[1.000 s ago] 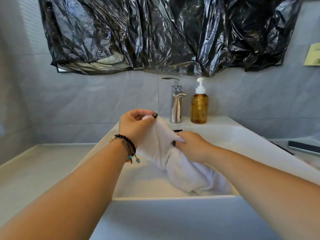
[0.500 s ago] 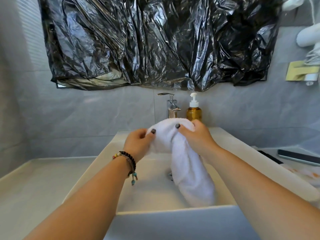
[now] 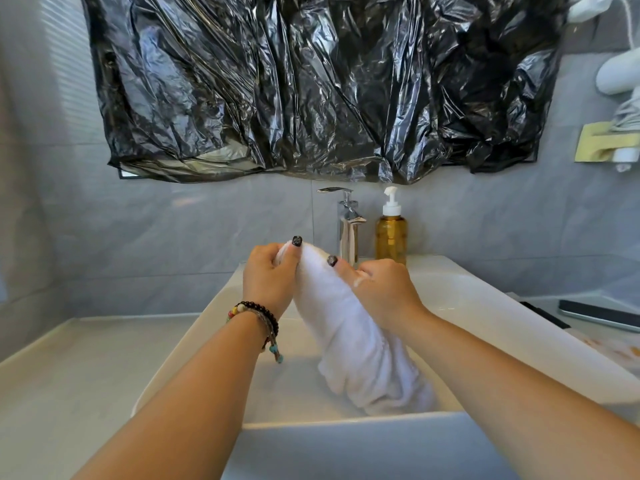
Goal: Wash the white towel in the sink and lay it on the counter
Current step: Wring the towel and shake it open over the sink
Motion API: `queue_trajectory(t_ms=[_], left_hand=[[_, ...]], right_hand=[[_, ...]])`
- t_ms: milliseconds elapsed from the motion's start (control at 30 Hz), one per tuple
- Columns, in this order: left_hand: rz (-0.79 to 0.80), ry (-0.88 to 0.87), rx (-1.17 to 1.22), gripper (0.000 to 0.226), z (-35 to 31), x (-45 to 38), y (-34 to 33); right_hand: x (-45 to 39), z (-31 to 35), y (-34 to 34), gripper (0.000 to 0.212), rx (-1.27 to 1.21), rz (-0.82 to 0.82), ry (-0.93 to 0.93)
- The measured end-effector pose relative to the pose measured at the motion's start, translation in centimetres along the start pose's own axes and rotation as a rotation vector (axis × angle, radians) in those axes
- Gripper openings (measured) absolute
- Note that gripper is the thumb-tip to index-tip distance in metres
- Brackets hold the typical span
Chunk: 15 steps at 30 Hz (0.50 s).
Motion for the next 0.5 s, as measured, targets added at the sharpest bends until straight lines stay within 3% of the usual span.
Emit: queue_trajectory(t_ms=[167, 300, 433, 500], left_hand=[[-0.07, 0.027, 0.054, 0.043, 0.1, -0.4, 0.7], [-0.035, 0.079, 0.029, 0.038, 0.4, -0.4, 0.7], [0.008, 0.163, 0.087, 0.055, 0.7, -0.5, 0.4], [0.094, 0.191, 0.126, 0.057, 1.0, -0.4, 0.0]], right_hand=[[-1.3, 0.4, -1.0, 0.033, -0.047, 0.224, 0.046], [-1.3, -0.3, -2.6, 0.006, 0.064, 0.247, 0.104], [-0.8, 0.6, -2.7, 0.039, 0.341, 0.085, 0.267], [-0.8, 0.8, -1.7, 0.049, 0.247, -0.007, 0.218]])
Point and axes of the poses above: each hand's wrist, its own x-axis away from the middle knuckle, its own y-axis out of the back of the hand, z = x × y, the point moved 4 cm from there along -x, towards the middle knuckle
